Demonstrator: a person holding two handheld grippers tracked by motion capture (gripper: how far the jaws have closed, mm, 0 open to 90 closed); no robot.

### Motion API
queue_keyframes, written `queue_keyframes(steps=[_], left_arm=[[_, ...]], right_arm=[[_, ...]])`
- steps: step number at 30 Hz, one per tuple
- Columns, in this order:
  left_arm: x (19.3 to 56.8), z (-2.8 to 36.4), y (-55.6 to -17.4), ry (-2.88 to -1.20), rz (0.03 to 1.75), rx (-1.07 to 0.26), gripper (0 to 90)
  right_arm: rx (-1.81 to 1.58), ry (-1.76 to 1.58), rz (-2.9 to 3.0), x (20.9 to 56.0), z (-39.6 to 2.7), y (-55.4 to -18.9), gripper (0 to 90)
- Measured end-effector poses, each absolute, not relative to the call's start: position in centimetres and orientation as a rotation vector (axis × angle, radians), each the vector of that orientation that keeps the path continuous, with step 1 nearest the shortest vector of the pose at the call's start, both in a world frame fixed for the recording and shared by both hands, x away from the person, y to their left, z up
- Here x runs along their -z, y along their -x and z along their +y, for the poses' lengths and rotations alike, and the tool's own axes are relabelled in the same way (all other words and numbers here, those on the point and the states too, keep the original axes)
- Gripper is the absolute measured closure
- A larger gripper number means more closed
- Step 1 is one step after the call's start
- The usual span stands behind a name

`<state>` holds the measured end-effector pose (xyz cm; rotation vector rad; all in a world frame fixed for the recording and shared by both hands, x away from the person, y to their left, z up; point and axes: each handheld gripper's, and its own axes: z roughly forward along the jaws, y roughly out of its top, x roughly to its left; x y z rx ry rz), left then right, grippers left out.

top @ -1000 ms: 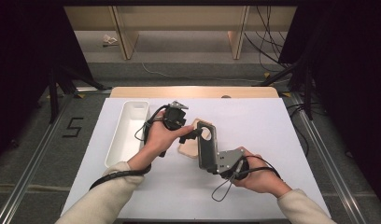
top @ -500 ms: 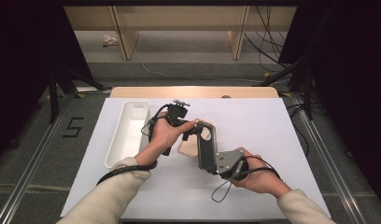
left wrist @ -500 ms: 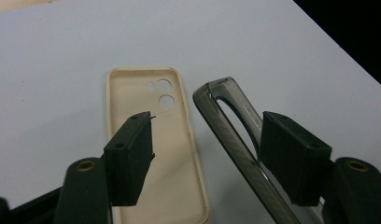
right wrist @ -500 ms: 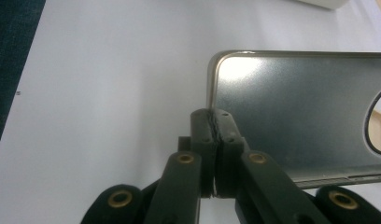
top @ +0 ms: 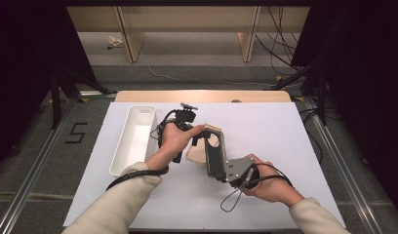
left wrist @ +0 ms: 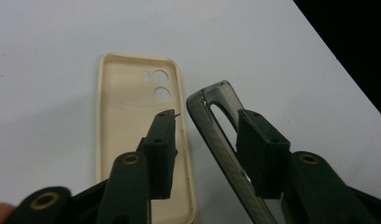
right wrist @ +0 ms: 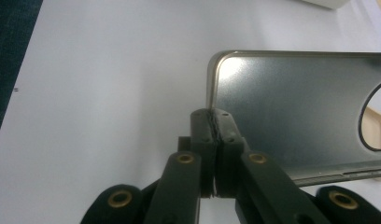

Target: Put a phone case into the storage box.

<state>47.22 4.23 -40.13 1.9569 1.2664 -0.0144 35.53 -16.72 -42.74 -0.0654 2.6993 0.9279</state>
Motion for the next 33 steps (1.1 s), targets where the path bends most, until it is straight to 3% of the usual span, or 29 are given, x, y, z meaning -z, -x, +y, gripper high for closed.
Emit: queue_keyframes(steps=[16, 19, 23, 31, 33], left_arm=[[38.9, 3.8, -46.3, -1.840, 1.237, 0.120, 80.4], [38.4, 3.5, -45.9, -1.901, 1.185, 0.011, 82.7], [37.9, 3.7, -45.8, -1.875, 1.149, -0.016, 82.7], [37.0, 4.5, -45.6, -1.842, 1.074, -0.092, 82.7], [36.9, 4.7, -45.5, -1.840, 1.055, -0.115, 82.7]], right_arm=[[-0.878, 0.081, 2.729, 43.5, -16.2, -35.6, 88.5], [-0.873, 0.057, 2.724, 43.7, -16.4, -35.8, 86.8], [-0.930, 0.003, 2.669, 43.3, -16.7, -36.1, 77.6], [-1.048, -0.232, 2.533, 42.6, -17.9, -36.6, 44.2], [-1.078, -0.306, 2.512, 42.5, -18.3, -36.8, 40.1]])
